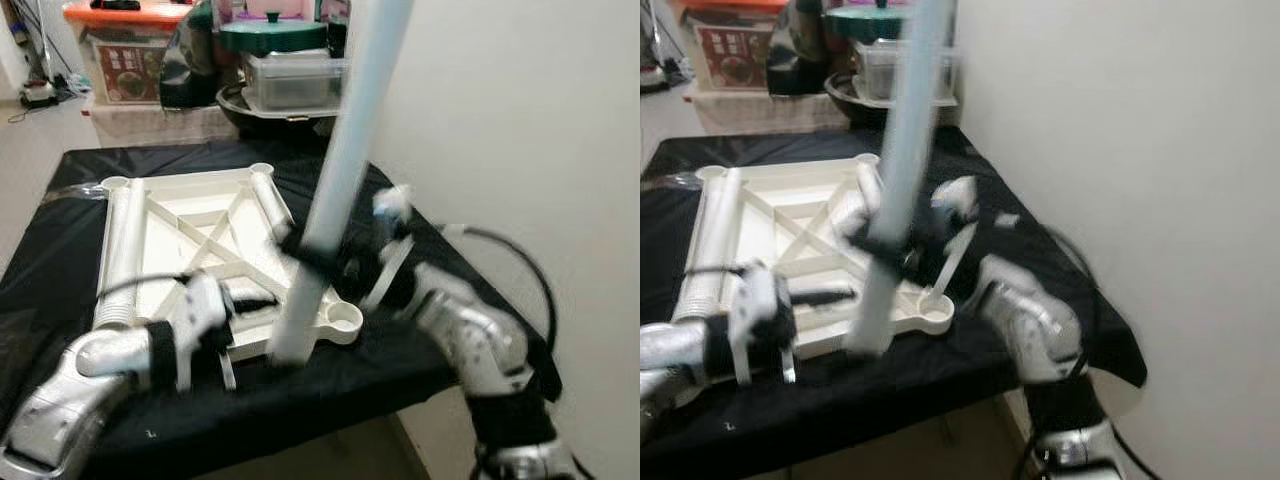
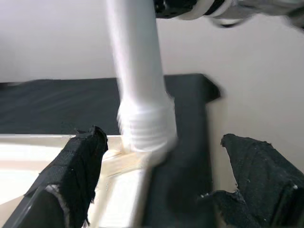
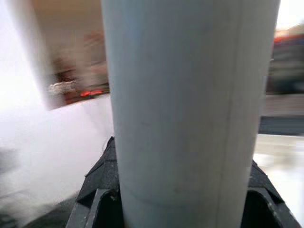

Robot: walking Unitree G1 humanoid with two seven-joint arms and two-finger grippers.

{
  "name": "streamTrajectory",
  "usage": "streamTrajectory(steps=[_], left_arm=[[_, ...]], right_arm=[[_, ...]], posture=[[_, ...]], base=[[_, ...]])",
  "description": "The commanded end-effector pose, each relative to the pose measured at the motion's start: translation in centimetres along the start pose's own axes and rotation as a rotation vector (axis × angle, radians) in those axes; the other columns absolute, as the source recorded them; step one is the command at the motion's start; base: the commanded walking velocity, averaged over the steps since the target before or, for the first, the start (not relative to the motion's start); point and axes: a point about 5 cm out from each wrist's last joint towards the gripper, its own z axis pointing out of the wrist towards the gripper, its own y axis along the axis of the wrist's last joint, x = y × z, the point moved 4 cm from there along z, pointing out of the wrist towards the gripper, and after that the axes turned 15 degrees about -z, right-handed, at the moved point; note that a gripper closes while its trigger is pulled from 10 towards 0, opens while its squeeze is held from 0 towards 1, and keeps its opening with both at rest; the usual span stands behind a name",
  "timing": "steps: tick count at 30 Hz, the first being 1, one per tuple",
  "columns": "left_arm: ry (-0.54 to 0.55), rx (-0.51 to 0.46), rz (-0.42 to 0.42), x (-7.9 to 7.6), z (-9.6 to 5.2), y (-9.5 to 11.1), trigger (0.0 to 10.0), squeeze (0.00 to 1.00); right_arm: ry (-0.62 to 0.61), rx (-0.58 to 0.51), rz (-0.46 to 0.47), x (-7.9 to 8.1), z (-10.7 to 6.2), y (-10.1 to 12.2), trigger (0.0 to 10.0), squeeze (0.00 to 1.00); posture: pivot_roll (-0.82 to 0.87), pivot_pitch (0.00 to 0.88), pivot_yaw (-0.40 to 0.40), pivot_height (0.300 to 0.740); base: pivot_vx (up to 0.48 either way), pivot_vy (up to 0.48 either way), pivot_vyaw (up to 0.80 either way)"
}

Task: Building children table

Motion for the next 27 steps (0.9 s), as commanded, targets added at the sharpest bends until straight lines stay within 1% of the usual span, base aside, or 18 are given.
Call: streamTrajectory(steps=[1, 2, 3, 5, 6, 8, 9, 11, 12, 13, 14, 15, 16, 18, 19, 20, 21, 27], left_arm=[[0.105, -0.012, -0.011, 1.4, -0.8, -0.1, 10.0, 1.0], [0.105, -0.012, -0.011, 1.4, -0.8, -0.1, 10.0, 1.0], [0.155, -0.021, -0.002, 2.0, -1.1, 0.0, 10.0, 1.0], [0.155, -0.021, -0.002, 2.0, -1.1, 0.0, 10.0, 1.0], [0.299, -0.014, 0.023, 3.8, -1.6, -0.5, 10.0, 0.0], [0.299, -0.014, 0.023, 3.8, -1.6, -0.5, 10.0, 0.0], [0.406, -0.005, 0.044, 5.1, -1.9, -0.9, 10.0, 0.0], [0.406, -0.005, 0.044, 5.1, -1.9, -0.9, 10.0, 0.0], [0.503, -0.005, 0.055, 6.2, -2.0, -1.4, 10.0, 0.0], [0.503, -0.005, 0.055, 6.2, -2.0, -1.4, 10.0, 0.0], [0.572, -0.012, 0.058, 6.9, -2.0, -1.6, 10.0, 0.0], [0.585, -0.014, 0.057, 7.0, -1.5, -1.8, 10.0, 0.0], [0.585, -0.014, 0.057, 7.0, -1.5, -1.8, 10.0, 0.0], [0.538, -0.018, 0.035, 6.3, 0.0, -2.3, 10.0, 0.0], [0.538, -0.018, 0.035, 6.3, 0.0, -2.3, 10.0, 0.0], [0.495, -0.034, 0.013, 5.7, 0.7, -2.3, 10.0, 0.0], [0.479, -0.046, 0.008, 5.4, 1.0, -2.2, 10.0, 0.0], [0.49, -0.049, 0.006, 5.4, 1.0, -2.2, 10.0, 0.0]], right_arm=[[-0.19, 0.014, -0.044, -3.3, -0.6, 0.5, 0.0, 0.0], [-0.19, 0.014, -0.044, -3.3, -0.6, 0.5, 0.0, 0.0], [-0.261, 0.026, -0.059, -4.4, -0.8, 0.7, 0.0, 0.0], [-0.261, 0.026, -0.059, -4.4, -0.8, 0.7, 0.0, 0.0], [-0.34, 0.035, -0.066, -5.4, -0.9, 1.0, 0.0, 0.0], [-0.34, 0.035, -0.066, -5.4, -0.9, 1.0, 0.0, 0.0], [-0.386, 0.04, -0.064, -5.8, -0.7, 1.1, 0.0, 0.0], [-0.386, 0.04, -0.064, -5.8, -0.7, 1.1, 0.0, 0.0], [-0.404, 0.039, -0.048, -5.4, -0.2, 1.0, 0.0, 0.0], [-0.404, 0.039, -0.048, -5.4, -0.2, 1.0, 0.0, 0.0], [-0.399, 0.03, -0.022, -4.6, 0.4, 0.8, 0.0, 0.0], [-0.383, 0.014, 0.002, -3.8, 1.0, 0.7, 0.0, 0.0], [-0.383, 0.014, 0.002, -3.8, 1.0, 0.7, 0.0, 0.0], [-0.343, -0.05, 0.059, -2.3, 2.2, 1.1, 0.0, 0.0], [-0.343, -0.05, 0.059, -2.3, 2.2, 1.1, 0.0, 0.0], [-0.309, -0.093, 0.074, -1.5, 2.8, 1.6, 0.0, 0.0], [-0.286, -0.118, 0.071, -1.0, 3.0, 1.9, 0.0, 0.0], [-0.276, -0.128, 0.059, -1.0, 3.0, 1.9, 0.0, 0.0]], posture=[[0.09, 0.0, -0.086, 0.74], [0.09, 0.0, -0.086, 0.74], [0.09, 0.0, -0.087, 0.74], [0.09, 0.0, -0.087, 0.74], [0.09, 0.0, -0.09, 0.74], [0.09, 0.0, -0.09, 0.74], [0.1, 0.0, -0.096, 0.74], [0.1, 0.0, -0.096, 0.74], [0.1, 0.0, -0.093, 0.74], [0.1, 0.0, -0.093, 0.74], [0.1, 0.0, -0.093, 0.74], [0.1, 0.0, -0.094, 0.74], [0.1, 0.0, -0.094, 0.74], [0.08, 0.0, -0.08, 0.74], [0.08, 0.0, -0.08, 0.74], [0.08, 0.0, -0.077, 0.74], [0.08, 0.0, -0.078, 0.74], [0.08, 0.0, -0.081, 0.74]], base=[[0.0, 0.0, 0.0], [0.0, 0.0, 0.0], [0.0, 0.0, 0.0], [0.0, 0.0, 0.0], [0.0, 0.0, 0.0], [0.0, 0.0, 0.0], [0.0, 0.0, 0.0], [0.0, 0.0, 0.0], [0.0, 0.0, 0.0], [0.0, 0.0, 0.0], [0.0, 0.0, 0.0], [0.0, 0.0, 0.0], [0.0, 0.0, 0.0], [0.0, 0.0, 0.0], [0.0, 0.0, 0.0], [0.0, 0.0, 0.0], [0.0, 0.0, 0.0], [0.0, 0.0, 0.0]])
